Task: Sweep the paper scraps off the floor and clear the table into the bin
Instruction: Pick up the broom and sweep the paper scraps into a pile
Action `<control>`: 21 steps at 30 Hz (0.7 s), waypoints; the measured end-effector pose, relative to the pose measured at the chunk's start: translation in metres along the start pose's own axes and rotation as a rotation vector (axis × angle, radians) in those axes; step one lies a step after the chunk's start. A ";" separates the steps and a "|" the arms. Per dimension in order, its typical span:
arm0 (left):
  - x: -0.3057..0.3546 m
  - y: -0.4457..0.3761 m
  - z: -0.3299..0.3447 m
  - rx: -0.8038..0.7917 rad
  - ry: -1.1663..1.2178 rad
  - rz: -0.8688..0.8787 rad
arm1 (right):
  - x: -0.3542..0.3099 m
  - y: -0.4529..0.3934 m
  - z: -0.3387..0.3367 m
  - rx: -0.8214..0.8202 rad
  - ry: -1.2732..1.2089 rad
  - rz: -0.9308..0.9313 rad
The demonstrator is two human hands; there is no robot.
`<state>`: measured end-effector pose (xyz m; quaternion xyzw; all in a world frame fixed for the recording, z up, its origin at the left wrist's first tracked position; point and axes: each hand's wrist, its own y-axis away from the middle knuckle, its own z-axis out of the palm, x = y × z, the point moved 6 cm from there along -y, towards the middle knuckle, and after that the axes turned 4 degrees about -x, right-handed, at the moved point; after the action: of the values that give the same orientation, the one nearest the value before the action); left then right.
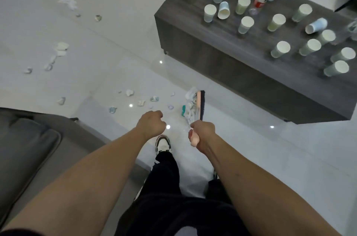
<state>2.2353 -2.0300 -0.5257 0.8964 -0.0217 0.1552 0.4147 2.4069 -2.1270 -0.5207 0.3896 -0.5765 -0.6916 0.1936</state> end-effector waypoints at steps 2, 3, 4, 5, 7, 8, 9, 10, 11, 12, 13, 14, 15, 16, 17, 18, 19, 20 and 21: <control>-0.013 -0.010 -0.007 -0.026 0.000 -0.002 | -0.004 0.006 0.025 -0.016 -0.006 0.021; -0.016 -0.014 -0.011 -0.035 -0.003 0.006 | -0.006 0.009 0.035 -0.032 -0.020 0.041; -0.018 -0.018 -0.015 -0.037 -0.009 0.018 | -0.008 0.012 0.040 -0.040 -0.029 0.054; -0.018 -0.022 -0.020 -0.034 -0.013 0.030 | -0.011 0.015 0.042 -0.045 -0.030 0.057; -0.015 -0.027 -0.028 -0.025 -0.021 0.055 | -0.013 0.020 0.043 -0.050 -0.020 0.051; -0.012 -0.028 -0.031 -0.019 -0.024 0.070 | -0.012 0.022 0.041 -0.047 -0.018 0.052; -0.007 -0.028 -0.033 -0.016 -0.030 0.084 | -0.010 0.024 0.039 -0.040 -0.023 0.051; -0.002 -0.028 -0.035 -0.015 -0.036 0.096 | -0.008 0.025 0.036 -0.026 -0.032 0.049; 0.003 -0.028 -0.037 -0.016 -0.041 0.107 | -0.006 0.026 0.032 -0.009 -0.048 0.051; 0.010 -0.028 -0.038 -0.016 -0.046 0.121 | -0.004 0.027 0.027 0.003 -0.060 0.054; 0.018 -0.028 -0.038 -0.013 -0.052 0.136 | -0.001 0.027 0.019 0.014 -0.066 0.059; 0.025 -0.027 -0.038 -0.008 -0.057 0.151 | 0.001 0.028 0.010 0.020 -0.067 0.065; 0.033 -0.026 -0.037 -0.003 -0.063 0.162 | 0.003 0.027 0.000 0.032 -0.069 0.067; 0.041 -0.025 -0.034 0.000 -0.072 0.172 | 0.005 0.026 -0.011 0.036 -0.075 0.056; 0.050 -0.023 -0.029 -0.002 -0.084 0.183 | 0.005 0.027 -0.023 0.052 -0.092 0.038; 0.059 -0.022 -0.023 -0.009 -0.097 0.193 | 0.007 0.028 -0.035 0.078 -0.124 0.039; 0.068 -0.021 -0.015 -0.019 -0.110 0.201 | 0.011 0.030 -0.047 0.109 -0.163 0.056; 0.077 -0.020 -0.005 -0.033 -0.120 0.207 | 0.015 0.030 -0.057 0.131 -0.197 0.073; 0.085 -0.018 0.005 -0.052 -0.123 0.212 | 0.019 0.030 -0.066 0.148 -0.218 0.072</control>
<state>2.3207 -2.0139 -0.5169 0.8858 -0.1458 0.1421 0.4170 2.4402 -2.1915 -0.5008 0.3044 -0.6571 -0.6782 0.1252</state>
